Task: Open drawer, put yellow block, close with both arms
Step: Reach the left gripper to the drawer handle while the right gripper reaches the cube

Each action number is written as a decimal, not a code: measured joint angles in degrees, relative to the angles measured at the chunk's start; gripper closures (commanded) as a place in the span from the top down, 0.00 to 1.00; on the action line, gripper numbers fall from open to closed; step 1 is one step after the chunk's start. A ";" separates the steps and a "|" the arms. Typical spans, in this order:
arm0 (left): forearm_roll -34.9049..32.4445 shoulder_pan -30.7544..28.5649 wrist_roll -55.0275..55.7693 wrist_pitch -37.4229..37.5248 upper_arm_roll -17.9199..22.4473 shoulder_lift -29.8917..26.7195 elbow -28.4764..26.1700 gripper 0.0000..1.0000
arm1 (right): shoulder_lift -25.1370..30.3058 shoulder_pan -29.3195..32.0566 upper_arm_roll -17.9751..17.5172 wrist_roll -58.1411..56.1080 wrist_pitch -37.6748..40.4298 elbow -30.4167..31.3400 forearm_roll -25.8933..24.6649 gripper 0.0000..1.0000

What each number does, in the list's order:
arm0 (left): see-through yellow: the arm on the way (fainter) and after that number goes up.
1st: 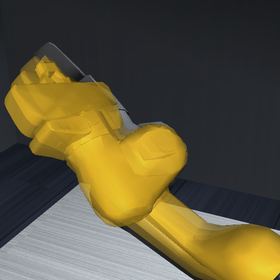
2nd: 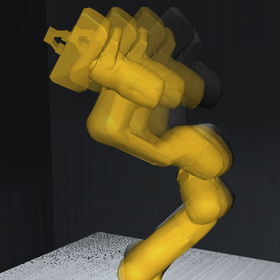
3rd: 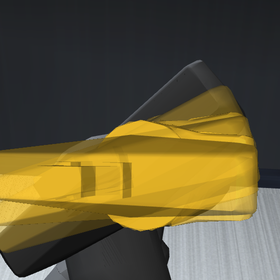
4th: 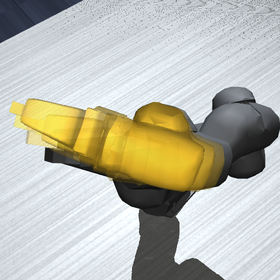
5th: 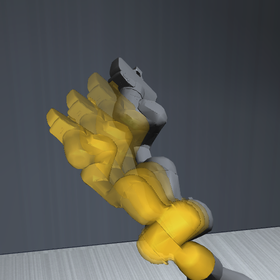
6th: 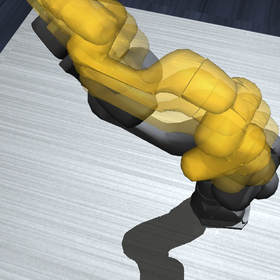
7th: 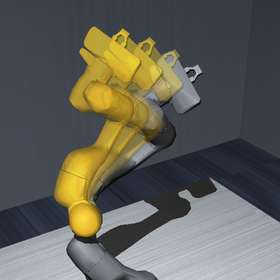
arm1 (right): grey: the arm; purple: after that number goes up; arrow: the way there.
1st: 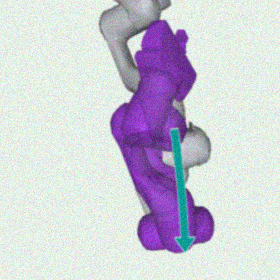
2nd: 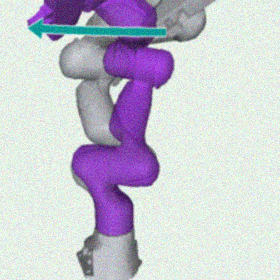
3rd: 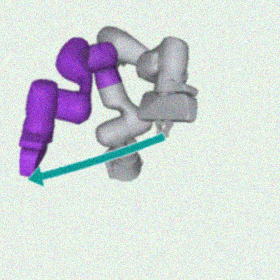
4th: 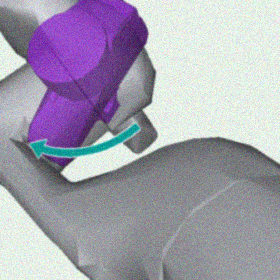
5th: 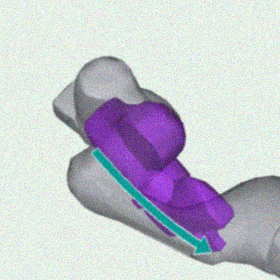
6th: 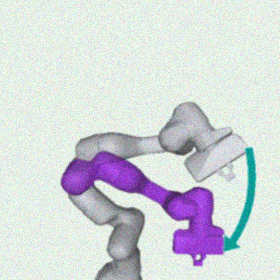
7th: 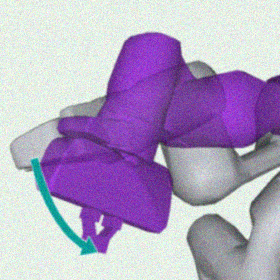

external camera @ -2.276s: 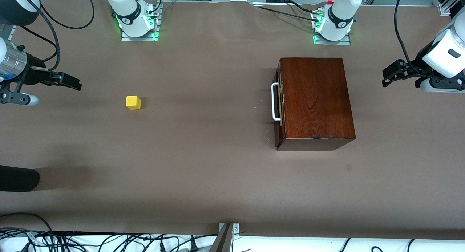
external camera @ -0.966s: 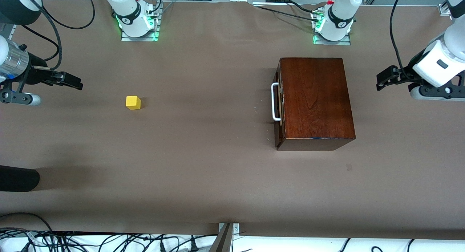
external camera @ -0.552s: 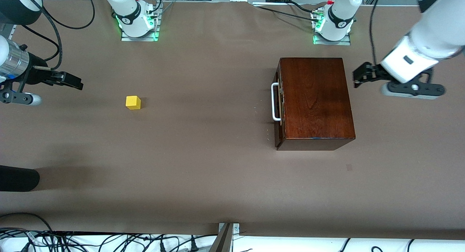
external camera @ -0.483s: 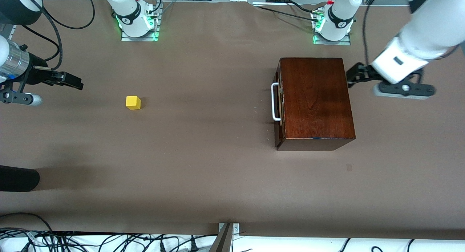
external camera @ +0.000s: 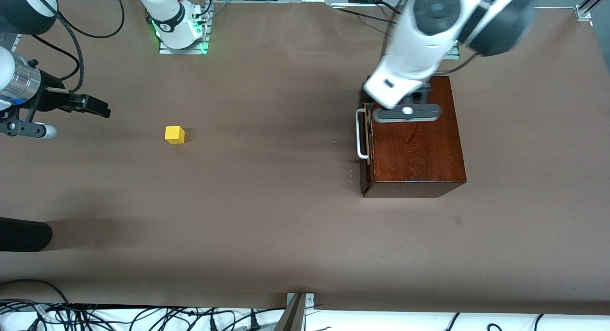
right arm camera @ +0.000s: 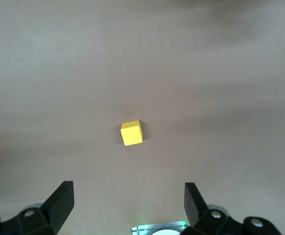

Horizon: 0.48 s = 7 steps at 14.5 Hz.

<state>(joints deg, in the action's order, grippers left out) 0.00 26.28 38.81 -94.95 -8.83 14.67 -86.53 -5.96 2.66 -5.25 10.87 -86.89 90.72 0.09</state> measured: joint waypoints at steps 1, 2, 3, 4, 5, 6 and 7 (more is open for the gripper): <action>0.00 1.46 2.41 -1.92 0.01 1.40 -0.01 1.00 | 0.31 0.00 0.00 0.00 0.00 0.60 0.00 1.00; 0.00 2.58 4.30 -3.05 0.03 2.83 -0.02 1.00 | 0.89 0.00 0.00 0.00 -0.03 1.49 -0.01 1.00; 0.00 3.41 5.76 -3.93 0.02 4.27 -0.04 1.00 | 1.64 -0.01 0.00 0.00 -0.09 2.65 -0.01 1.00; 0.00 4.05 6.83 -4.98 0.02 5.67 -0.05 1.00 | 2.52 -0.01 -0.01 0.00 -0.23 3.97 -0.01 1.00; 0.00 4.52 7.51 -5.81 0.00 7.02 -0.09 1.00 | 3.47 -0.02 -0.01 0.00 -0.56 5.52 -0.01 1.00; 0.00 4.94 7.95 -6.27 -0.05 8.32 -0.18 1.00 | 4.50 -0.02 -0.01 -0.02 -1.28 7.33 -0.01 1.00; 0.00 5.31 8.24 -6.60 -0.06 9.42 -0.22 1.00 | 5.68 -0.02 -0.02 -0.09 -2.58 9.47 -0.01 1.00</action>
<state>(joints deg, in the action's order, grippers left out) 0.00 31.58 47.05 -101.55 -8.89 24.10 -86.75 -0.28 2.64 -5.27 10.78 -89.47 100.20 0.08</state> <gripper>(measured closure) 0.000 0.000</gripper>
